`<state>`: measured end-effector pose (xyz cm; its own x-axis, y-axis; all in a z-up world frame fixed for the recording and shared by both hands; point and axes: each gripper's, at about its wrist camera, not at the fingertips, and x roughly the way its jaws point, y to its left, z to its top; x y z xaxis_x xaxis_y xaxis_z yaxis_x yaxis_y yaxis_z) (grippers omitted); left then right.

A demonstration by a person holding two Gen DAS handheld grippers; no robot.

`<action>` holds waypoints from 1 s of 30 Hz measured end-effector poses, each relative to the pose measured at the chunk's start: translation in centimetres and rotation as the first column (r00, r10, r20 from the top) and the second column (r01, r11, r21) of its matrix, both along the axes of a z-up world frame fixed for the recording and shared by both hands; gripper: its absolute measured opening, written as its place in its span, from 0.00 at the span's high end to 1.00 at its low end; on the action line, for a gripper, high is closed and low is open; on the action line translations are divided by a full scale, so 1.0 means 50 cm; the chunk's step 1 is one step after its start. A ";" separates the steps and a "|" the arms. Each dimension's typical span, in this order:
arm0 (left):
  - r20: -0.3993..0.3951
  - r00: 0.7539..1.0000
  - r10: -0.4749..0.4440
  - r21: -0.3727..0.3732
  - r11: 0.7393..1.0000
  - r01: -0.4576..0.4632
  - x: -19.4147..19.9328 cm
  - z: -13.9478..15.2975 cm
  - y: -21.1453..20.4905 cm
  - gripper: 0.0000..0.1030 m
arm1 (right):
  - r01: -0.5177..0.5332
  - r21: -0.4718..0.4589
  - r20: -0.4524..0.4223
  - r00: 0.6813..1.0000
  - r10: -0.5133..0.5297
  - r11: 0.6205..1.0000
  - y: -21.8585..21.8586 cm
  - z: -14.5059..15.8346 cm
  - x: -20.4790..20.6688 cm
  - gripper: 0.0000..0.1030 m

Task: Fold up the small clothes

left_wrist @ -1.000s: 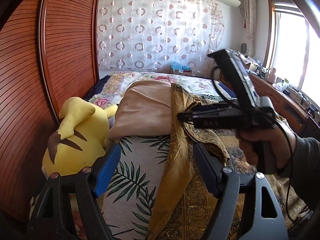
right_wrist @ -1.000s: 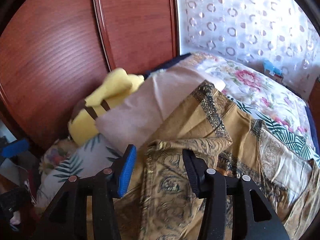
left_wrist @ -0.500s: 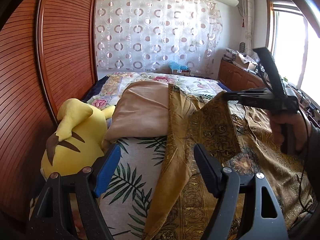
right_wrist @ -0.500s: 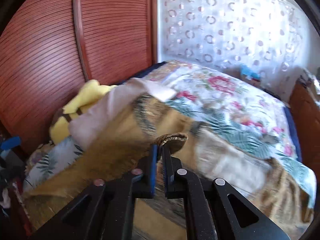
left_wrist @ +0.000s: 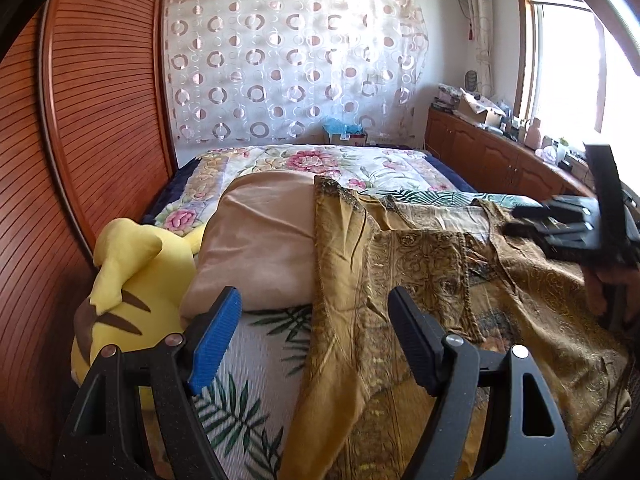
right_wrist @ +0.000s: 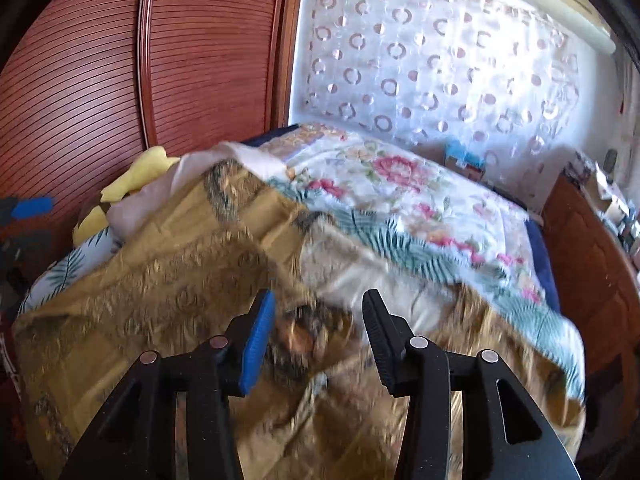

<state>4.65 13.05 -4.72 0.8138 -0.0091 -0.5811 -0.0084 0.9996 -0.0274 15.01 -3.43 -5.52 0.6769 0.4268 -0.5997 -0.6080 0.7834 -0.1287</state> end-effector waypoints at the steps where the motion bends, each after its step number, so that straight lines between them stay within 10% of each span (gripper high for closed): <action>1: -0.005 1.000 0.000 0.004 1.000 0.000 0.011 -0.001 -0.001 0.26 | 0.005 0.002 -0.013 1.000 -0.005 1.000 -0.010 -0.009 -0.005 0.54; 5: -0.022 1.000 -0.008 0.004 1.000 0.008 0.053 -0.007 -0.004 0.26 | 0.032 0.000 -0.044 0.999 -0.032 0.999 -0.056 -0.032 -0.020 0.54; 9: -0.057 0.998 -0.019 0.014 1.000 0.020 0.099 -0.020 -0.014 0.26 | 0.075 -0.018 -0.058 0.995 -0.076 0.997 -0.082 -0.040 -0.002 0.30; 17: -0.106 0.994 -0.032 0.050 0.998 0.037 0.183 -0.033 -0.037 0.27 | 0.117 -0.044 -0.104 0.987 -0.121 0.992 -0.105 -0.051 0.007 0.27; 21: -0.140 0.984 -0.106 -0.004 0.994 0.107 0.223 -0.036 -0.045 0.55 | 0.125 -0.070 -0.123 0.983 -0.133 0.990 -0.107 -0.061 0.009 0.27; 30: -0.213 0.973 -0.087 0.078 0.991 0.106 0.298 -0.062 -0.070 0.64 | 0.129 -0.034 -0.156 0.979 -0.133 0.991 -0.131 -0.062 0.033 0.27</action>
<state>19.53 9.58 -7.82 0.6720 -0.0229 -0.7402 0.0919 0.9944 0.0526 16.64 -9.97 -8.64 0.6219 0.3252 -0.7124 -0.5146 0.8554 -0.0587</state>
